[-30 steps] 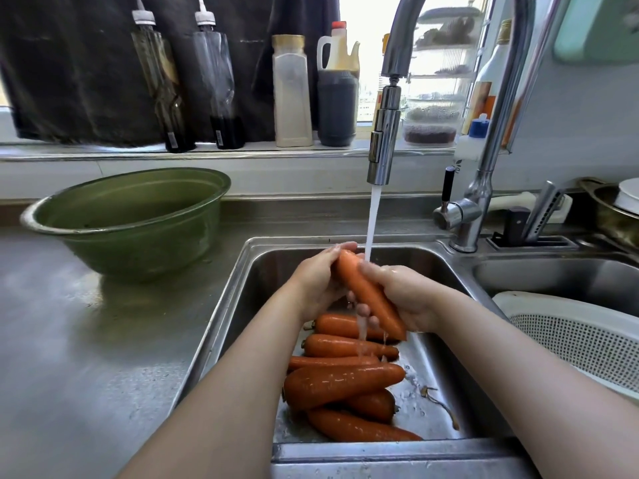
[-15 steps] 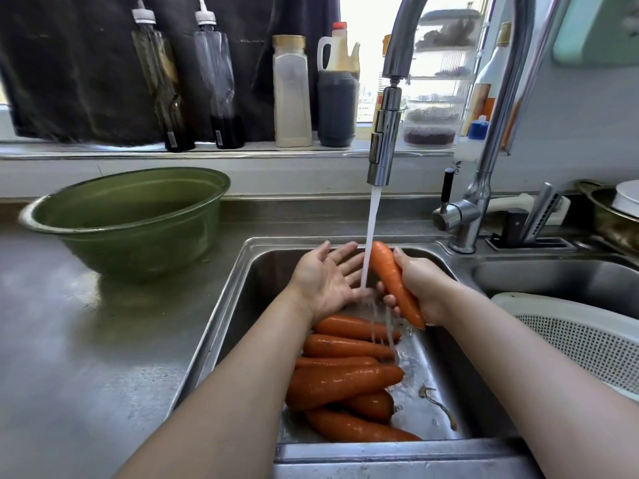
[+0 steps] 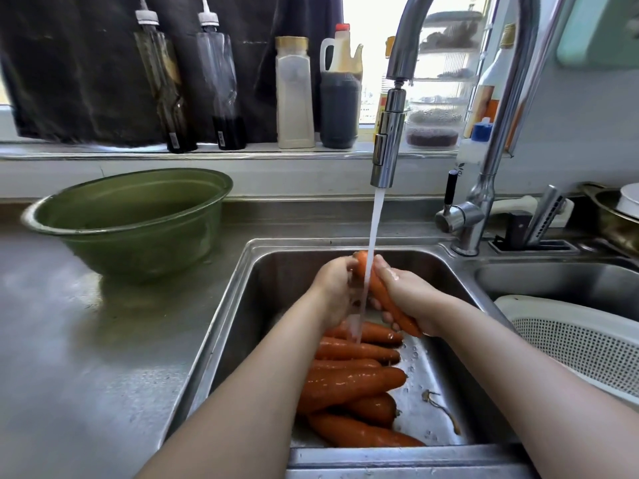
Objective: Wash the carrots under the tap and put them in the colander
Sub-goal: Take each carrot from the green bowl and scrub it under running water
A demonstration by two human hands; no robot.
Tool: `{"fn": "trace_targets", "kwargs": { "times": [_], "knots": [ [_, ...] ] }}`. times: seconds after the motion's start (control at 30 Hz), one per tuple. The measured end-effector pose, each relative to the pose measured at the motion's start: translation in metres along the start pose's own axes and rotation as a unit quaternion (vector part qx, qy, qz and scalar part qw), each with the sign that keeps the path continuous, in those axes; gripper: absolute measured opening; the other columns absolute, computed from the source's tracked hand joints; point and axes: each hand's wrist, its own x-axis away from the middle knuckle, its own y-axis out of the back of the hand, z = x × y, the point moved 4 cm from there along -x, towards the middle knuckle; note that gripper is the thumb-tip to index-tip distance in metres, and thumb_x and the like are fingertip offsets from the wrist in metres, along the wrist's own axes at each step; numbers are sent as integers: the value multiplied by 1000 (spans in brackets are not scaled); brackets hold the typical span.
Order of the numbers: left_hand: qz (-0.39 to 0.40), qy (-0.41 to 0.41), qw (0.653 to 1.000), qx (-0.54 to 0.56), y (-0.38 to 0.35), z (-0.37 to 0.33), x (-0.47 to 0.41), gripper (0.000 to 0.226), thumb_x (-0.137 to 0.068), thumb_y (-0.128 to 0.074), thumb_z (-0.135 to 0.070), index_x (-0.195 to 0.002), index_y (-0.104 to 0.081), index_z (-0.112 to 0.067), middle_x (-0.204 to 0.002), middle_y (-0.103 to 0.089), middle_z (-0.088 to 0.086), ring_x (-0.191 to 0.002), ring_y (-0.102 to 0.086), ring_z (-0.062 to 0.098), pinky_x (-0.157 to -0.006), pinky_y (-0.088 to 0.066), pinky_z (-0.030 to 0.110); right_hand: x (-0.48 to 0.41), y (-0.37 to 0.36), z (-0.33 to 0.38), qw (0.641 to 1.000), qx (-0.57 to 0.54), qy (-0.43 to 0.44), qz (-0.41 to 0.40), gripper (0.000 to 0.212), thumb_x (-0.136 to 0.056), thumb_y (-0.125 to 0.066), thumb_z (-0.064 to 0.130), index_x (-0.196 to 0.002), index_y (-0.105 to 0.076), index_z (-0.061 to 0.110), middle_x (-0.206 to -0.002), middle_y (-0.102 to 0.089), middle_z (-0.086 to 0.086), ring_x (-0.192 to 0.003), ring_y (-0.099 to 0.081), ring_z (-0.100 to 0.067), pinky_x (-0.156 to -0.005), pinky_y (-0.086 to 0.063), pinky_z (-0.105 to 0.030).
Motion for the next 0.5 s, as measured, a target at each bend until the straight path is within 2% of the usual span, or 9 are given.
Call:
{"fn": "trace_targets", "kwargs": {
  "times": [0.07, 0.1, 0.13, 0.17, 0.27, 0.33, 0.4, 0.43, 0.5],
  "knots": [
    [8, 12, 1000, 11, 5, 0, 0, 25, -108, -49, -31, -112, -65, -13, -90, -66, 13, -75, -63, 26, -80, -58, 48, 2, -3, 1, 1000, -5, -16, 21, 61, -109, -31, 56, -112, -64, 5, -60, -60, -11, -46, -55, -21, -44, -46, -29],
    [8, 4, 1000, 9, 6, 0, -1, 20, -106, -56, -26, -121, -61, -14, -102, -67, 14, -83, -65, 28, -86, -59, 53, 3, -4, 2, 999, -13, -20, 30, 54, -111, -32, 50, -115, -64, 7, -59, -61, -12, -47, -56, -21, -45, -47, -30],
    [1, -5, 1000, -4, 7, 2, -3, 24, -103, -60, -18, -127, -57, -15, -113, -65, 16, -89, -66, 30, -89, -59, 56, 4, -5, 2, 999, -27, -17, 37, 46, -112, -34, 43, -116, -65, 9, -64, -64, -14, -49, -58, -21, -45, -48, -30],
    [-9, -10, 1000, -8, 7, 5, -7, 30, -100, -62, -11, -129, -54, -15, -117, -64, 18, -90, -66, 30, -87, -59, 55, 6, -5, 3, 998, -42, -10, 41, 39, -112, -37, 36, -117, -67, 11, -72, -69, -16, -54, -62, -22, -47, -50, -31],
    [-55, -23, 998, -8, 2, 13, -16, 32, -96, -63, -5, -128, -58, -8, -108, -66, 19, -87, -69, 31, -75, -62, 48, 5, 1, -1, 998, -56, 14, 40, 23, -108, -53, 22, -115, -74, 25, -98, -79, -14, -80, -75, -26, -60, -59, -36],
    [-68, -33, 997, -1, -6, 16, -17, 25, -99, -64, -15, -124, -62, -10, -110, -70, 18, -97, -73, 34, -85, -62, 53, 1, 12, -5, 999, -47, 12, 22, 18, -104, -61, 21, -115, -75, 26, -100, -79, -12, -87, -76, -27, -72, -62, -40],
    [-77, -53, 996, -7, -11, 16, -19, 22, -102, -63, -25, -123, -63, -18, -109, -72, 12, -100, -73, 32, -91, -61, 51, -1, 22, -7, 998, -67, 5, -3, 18, -104, -63, 23, -113, -77, 16, -96, -78, -13, -79, -75, -26, -74, -64, -41],
    [-78, -64, 995, -2, -14, 14, -18, 18, -104, -61, -27, -121, -63, -21, -101, -72, 9, -92, -73, 29, -85, -63, 45, -1, 24, -7, 997, -76, 6, -18, 19, -103, -64, 24, -111, -77, 12, -91, -77, -13, -72, -73, -22, -69, -63, -38],
    [-63, -70, 995, 16, -18, 8, -14, 16, -109, -51, -30, -111, -64, -21, -74, -63, 5, -63, -62, 22, -57, -55, 31, 0, 27, -5, 995, -82, 23, -45, 17, -98, -71, 19, -101, -77, 3, -77, -73, -9, -53, -65, -10, -52, -55, -25]
  ]
}}
